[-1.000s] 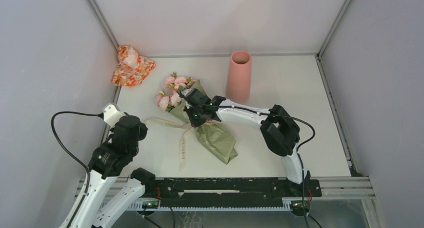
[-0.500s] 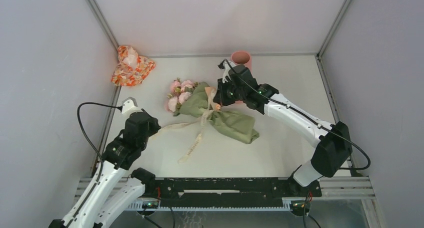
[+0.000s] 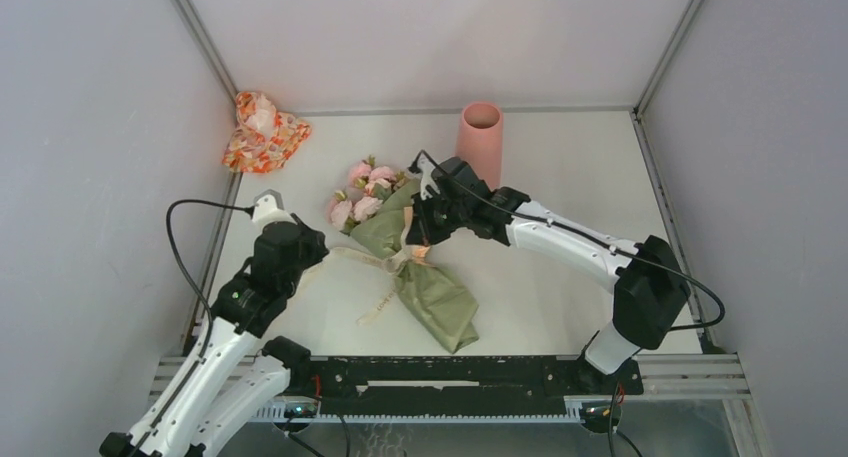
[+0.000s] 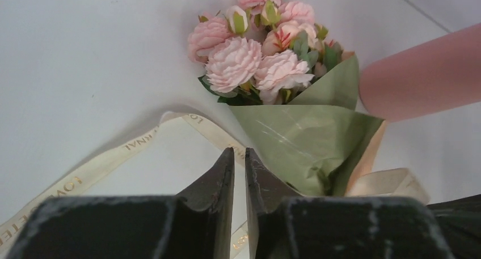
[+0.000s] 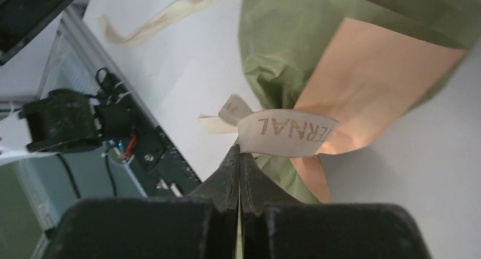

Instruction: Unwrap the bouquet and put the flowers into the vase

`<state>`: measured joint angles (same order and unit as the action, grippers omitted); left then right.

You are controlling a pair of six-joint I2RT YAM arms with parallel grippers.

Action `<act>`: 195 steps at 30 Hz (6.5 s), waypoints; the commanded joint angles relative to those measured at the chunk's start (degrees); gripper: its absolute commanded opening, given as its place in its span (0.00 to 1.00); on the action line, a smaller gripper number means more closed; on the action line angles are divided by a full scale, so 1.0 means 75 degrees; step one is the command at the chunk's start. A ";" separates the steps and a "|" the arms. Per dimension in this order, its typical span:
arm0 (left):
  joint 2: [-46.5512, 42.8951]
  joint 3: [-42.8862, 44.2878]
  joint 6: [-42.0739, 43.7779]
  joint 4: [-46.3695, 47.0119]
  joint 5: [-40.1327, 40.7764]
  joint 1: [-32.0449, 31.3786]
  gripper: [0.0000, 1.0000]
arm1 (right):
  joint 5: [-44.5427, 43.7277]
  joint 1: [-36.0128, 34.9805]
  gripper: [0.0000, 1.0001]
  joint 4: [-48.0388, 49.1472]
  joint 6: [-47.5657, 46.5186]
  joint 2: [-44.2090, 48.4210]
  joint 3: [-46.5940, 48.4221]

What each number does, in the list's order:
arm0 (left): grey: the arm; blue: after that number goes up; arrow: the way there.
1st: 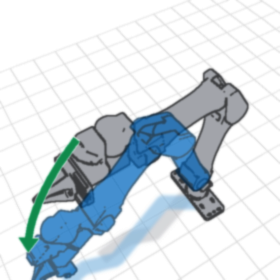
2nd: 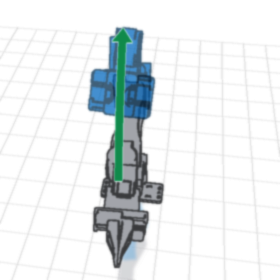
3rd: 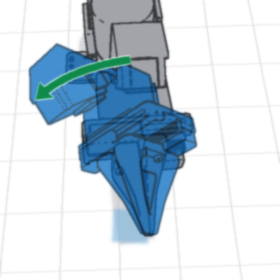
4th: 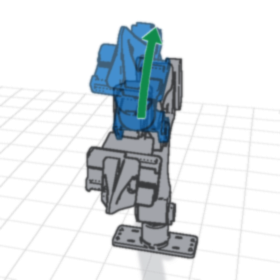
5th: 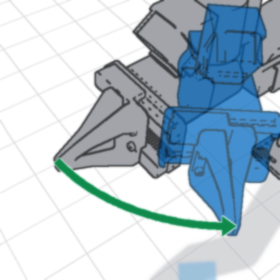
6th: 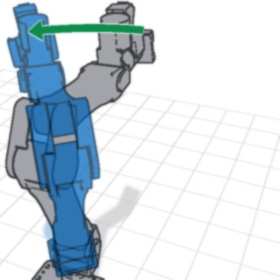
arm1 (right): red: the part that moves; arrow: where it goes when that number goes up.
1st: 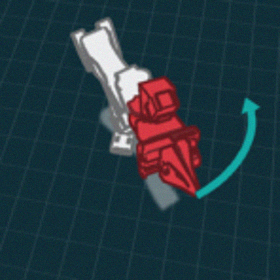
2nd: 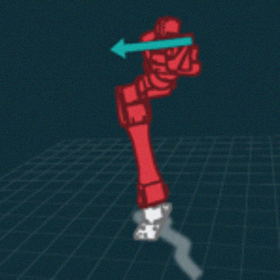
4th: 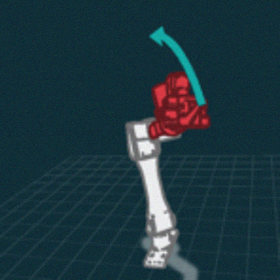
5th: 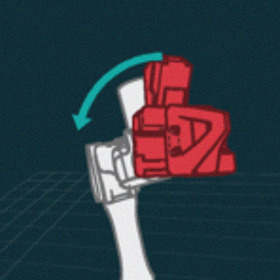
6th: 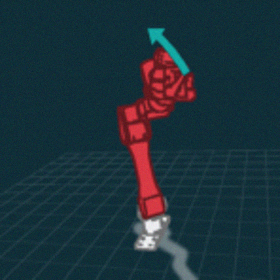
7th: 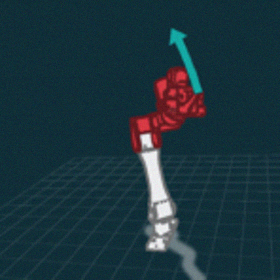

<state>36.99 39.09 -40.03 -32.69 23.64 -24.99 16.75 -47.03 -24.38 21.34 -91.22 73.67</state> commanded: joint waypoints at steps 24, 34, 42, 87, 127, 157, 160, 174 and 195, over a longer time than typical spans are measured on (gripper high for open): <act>0.1664 -0.0406 0.0158 0.1462 -0.0484 -0.1797 0.09 | -0.1849 -0.0422 0.44 0.0035 0.0527 -0.0715 -0.0385; 0.3100 -0.0542 -0.0168 0.2607 -0.0676 -0.2244 0.07 | -0.1746 -0.0497 0.40 0.0606 0.0551 -0.0844 -0.0934; 0.3599 -0.0267 -0.0117 0.2607 -0.0874 -0.2416 0.05 | -0.2088 -0.0236 0.41 0.0584 0.0471 -0.0569 -0.0948; 0.5172 -0.0726 -0.0249 0.3158 -0.1259 -0.3106 0.00 | -0.1727 -0.0293 0.41 0.1036 0.0782 0.0031 -0.2008; 0.4301 -0.0853 -0.0308 0.2908 -0.1166 -0.3101 0.00 | -0.1080 -0.0851 0.00 0.1749 0.0277 -0.2049 -0.0793; 0.3812 -0.1449 -0.0674 0.2121 0.0003 -0.3091 0.00 | -0.0885 -0.0299 0.00 0.1314 0.0721 0.0087 -0.1534; 0.3683 -0.1531 -0.0802 0.1899 0.0207 -0.3040 0.00 | -0.0903 -0.0254 0.00 0.1233 0.0784 0.0072 -0.1666; 0.2121 -0.0904 -0.0923 0.0177 0.0744 -0.2705 0.00 | -0.2970 -0.0943 0.41 0.0255 0.0124 0.0588 -0.1284; -0.0210 0.0370 -0.1289 -0.1727 0.1841 -0.2706 0.17 | -0.3909 -0.1979 0.41 0.0753 -0.2317 -0.0979 -0.0114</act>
<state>35.83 40.97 -48.23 -43.97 35.73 -45.56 -10.90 -60.90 -21.63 8.71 -96.82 69.14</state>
